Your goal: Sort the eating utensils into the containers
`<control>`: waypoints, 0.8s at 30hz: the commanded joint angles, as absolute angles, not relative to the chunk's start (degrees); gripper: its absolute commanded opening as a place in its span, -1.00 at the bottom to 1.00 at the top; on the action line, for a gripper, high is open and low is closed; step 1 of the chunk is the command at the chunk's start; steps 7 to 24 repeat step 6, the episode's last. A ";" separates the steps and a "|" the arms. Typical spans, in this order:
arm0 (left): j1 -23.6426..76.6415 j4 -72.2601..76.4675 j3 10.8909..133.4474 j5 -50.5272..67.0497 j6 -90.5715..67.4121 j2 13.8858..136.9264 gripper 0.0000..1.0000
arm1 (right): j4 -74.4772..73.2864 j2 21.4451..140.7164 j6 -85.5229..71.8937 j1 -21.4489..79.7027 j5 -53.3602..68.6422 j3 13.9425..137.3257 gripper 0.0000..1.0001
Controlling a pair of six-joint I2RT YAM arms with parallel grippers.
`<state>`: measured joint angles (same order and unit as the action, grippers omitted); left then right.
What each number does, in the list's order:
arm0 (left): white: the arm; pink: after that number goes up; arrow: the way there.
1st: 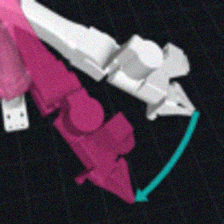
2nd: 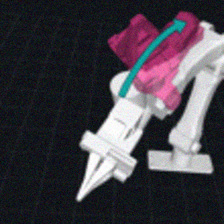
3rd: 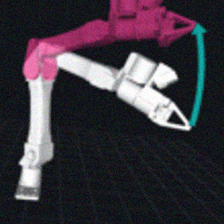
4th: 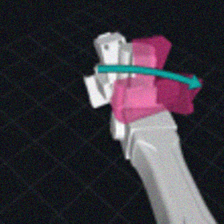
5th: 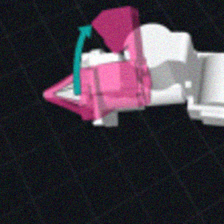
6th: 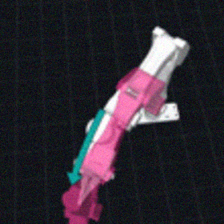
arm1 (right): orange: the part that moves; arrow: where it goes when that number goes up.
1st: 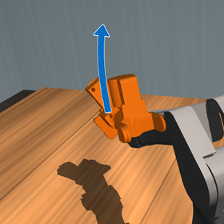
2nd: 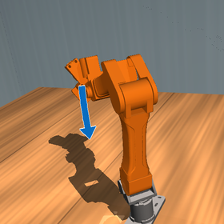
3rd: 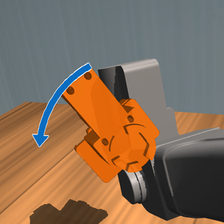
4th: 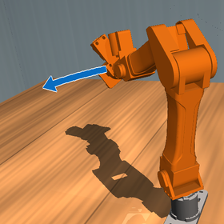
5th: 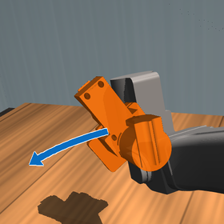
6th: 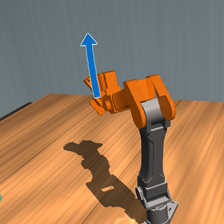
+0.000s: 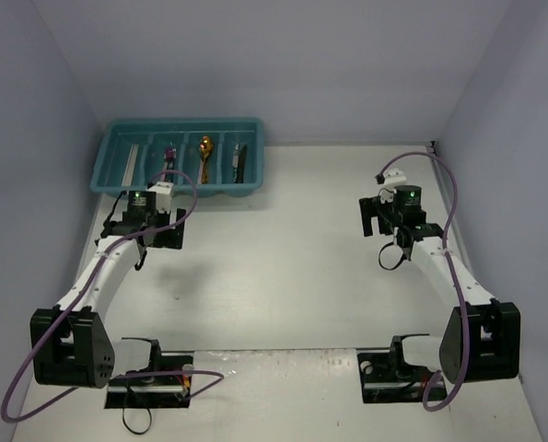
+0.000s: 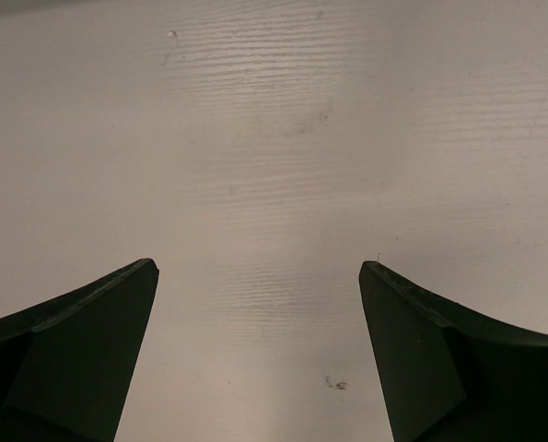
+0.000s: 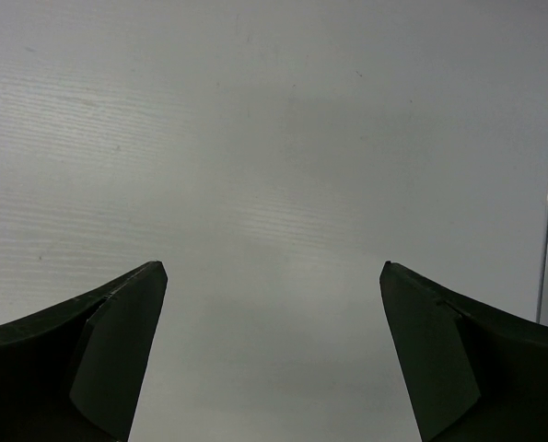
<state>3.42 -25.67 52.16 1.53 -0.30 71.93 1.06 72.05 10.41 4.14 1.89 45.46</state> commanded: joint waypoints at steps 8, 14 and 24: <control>3.43 -20.91 52.75 -1.36 -3.49 69.29 0.76 | 5.40 65.76 10.02 4.01 0.18 43.73 1.00; 3.43 -20.91 52.75 -1.36 -3.49 69.29 0.76 | 5.40 65.76 10.02 4.01 0.18 43.73 1.00; 3.43 -20.91 52.75 -1.36 -3.49 69.29 0.76 | 5.40 65.76 10.02 4.01 0.18 43.73 1.00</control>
